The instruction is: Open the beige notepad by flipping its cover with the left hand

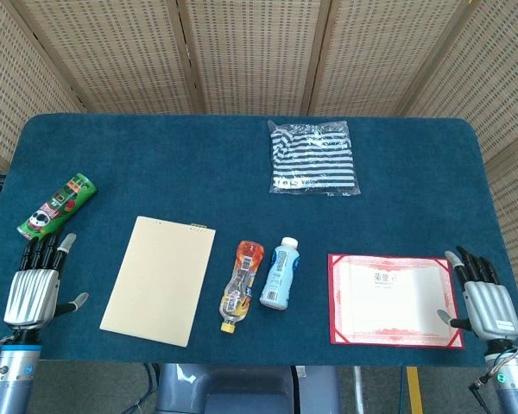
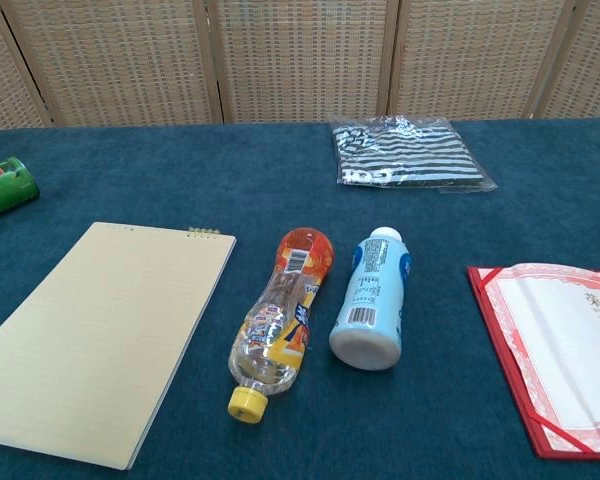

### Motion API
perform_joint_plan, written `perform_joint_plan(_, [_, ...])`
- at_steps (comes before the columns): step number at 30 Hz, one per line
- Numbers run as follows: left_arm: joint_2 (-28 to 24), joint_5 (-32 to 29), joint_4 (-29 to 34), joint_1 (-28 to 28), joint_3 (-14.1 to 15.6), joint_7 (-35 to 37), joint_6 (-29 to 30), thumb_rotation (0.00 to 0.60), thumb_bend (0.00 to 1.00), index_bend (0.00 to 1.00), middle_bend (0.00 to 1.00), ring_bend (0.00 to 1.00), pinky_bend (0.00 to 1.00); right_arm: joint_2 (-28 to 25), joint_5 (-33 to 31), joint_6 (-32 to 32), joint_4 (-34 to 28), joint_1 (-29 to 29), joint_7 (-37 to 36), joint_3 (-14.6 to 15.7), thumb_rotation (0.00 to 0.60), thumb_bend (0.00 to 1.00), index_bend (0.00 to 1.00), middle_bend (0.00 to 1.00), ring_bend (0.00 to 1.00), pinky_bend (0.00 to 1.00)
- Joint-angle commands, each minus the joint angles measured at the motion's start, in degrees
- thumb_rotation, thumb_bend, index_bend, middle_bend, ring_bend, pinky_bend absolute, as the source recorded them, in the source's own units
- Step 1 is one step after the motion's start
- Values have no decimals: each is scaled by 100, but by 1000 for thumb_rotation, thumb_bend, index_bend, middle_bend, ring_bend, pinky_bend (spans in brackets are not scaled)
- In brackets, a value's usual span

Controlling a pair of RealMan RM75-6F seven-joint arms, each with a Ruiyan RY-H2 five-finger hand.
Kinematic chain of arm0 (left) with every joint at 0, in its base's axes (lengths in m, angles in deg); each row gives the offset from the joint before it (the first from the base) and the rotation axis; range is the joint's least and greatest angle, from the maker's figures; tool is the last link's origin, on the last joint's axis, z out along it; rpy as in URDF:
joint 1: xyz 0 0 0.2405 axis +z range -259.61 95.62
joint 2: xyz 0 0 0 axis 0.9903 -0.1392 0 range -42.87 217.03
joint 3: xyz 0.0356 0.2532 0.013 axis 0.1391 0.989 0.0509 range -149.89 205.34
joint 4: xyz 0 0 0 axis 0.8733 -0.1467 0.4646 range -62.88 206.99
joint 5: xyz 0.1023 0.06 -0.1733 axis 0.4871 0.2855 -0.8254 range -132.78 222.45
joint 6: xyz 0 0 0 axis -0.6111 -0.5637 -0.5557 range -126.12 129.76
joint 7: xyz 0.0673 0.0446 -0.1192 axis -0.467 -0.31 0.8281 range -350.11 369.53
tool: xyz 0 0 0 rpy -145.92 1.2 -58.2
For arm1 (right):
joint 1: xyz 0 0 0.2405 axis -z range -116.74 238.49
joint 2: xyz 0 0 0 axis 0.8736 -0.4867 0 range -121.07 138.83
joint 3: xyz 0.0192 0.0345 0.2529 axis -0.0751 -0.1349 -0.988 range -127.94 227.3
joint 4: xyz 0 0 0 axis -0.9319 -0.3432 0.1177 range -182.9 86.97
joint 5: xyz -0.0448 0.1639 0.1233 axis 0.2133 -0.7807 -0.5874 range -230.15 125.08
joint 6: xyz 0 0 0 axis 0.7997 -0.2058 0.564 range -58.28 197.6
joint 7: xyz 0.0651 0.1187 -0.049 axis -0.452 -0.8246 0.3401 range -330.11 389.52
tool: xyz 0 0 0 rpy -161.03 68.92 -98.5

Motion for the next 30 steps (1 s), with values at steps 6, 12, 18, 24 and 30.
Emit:
perform_joint_plan(6, [-4,-15,1,1,-5,13,-5,600,0,0,0,0,0,9,5,5,3,-5,11,4,600,208,26,0,0,0])
perform_joint_plan(12, [-12,0,7,4,-5,21,8,600,0,0,0,0,0,12,50,-58,5,10,-10,-3,600,208,27,0,0,0])
perform_joint_plan(18, [-6,9,2,1,1,11,3,600,0,0,0,0,0,11,65,-77,12,17,-34,-5,600,208,27,0,0,0])
perform_joint_plan(24, [2,39,-1,0,2,20,17,600,0,0,0,0,0,10,50,-65,17,13,-40,-10,600,208,27,0,0,0])
perform_joint_plan(30, [1,38,-23,-12,0,49,-9,600,0,0,0,0,0,17,39,-64,6,7,-12,-18,600,208,27,0,0,0])
